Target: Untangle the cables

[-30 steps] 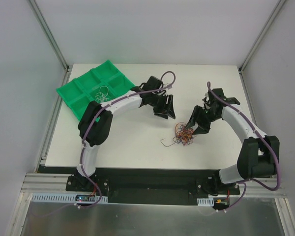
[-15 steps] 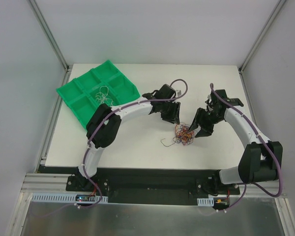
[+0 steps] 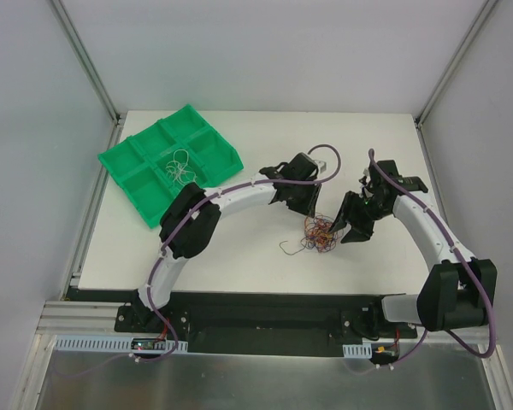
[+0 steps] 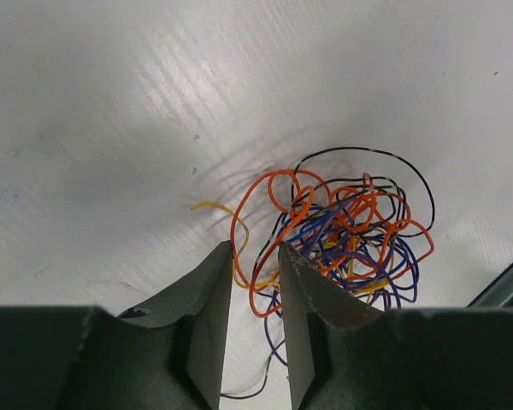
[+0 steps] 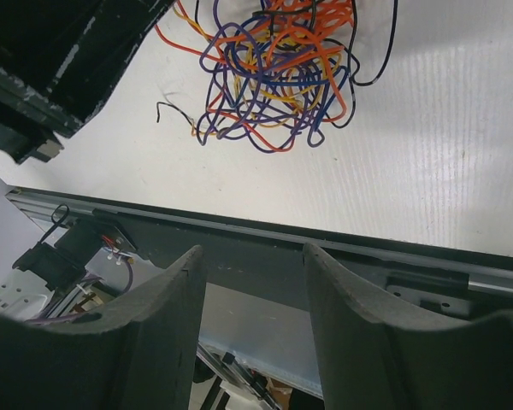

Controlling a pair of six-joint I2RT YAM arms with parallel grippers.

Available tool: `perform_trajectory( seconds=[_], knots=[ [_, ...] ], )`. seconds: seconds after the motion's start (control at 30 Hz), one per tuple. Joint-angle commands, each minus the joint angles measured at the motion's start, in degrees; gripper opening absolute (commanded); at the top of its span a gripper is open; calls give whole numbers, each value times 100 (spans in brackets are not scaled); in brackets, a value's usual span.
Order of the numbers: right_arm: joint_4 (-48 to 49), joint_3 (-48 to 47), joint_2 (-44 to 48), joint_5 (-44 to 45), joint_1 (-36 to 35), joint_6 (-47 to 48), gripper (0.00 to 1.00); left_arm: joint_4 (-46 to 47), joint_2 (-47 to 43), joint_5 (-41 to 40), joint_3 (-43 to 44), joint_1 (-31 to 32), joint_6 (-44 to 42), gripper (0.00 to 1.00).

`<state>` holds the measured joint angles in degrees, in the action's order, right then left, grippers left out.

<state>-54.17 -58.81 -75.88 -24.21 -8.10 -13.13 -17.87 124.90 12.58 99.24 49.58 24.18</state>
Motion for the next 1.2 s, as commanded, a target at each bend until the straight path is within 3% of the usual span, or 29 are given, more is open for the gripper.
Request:
perform_trajectory(
  seconds=[0.0,0.2,0.33,0.5,0.67,0.93,1.17],
  knots=[
    [-120,-34,152,135,1,-50,52,-103,175,-168,297,60,-282,25],
    [47,-96,-146,381,-69,-50,54,-103,44,-36,306,60,-423,0],
    [310,-254,-699,583,-349,-181,59,-94,-413,200,157,17,-292,0],
    [1241,-140,-1078,724,-684,-839,60,-50,-695,1149,104,-186,402,0],
    [1752,-78,-1605,1110,-719,-1070,60,-41,-1028,1414,-62,-195,649,0],
    [1717,-113,-2221,1884,-711,-867,52,-50,-2126,1230,-353,-344,544,0],
    [1778,115,-2063,2131,-684,-674,51,-269,-3586,316,348,-353,-721,0]
  ],
)
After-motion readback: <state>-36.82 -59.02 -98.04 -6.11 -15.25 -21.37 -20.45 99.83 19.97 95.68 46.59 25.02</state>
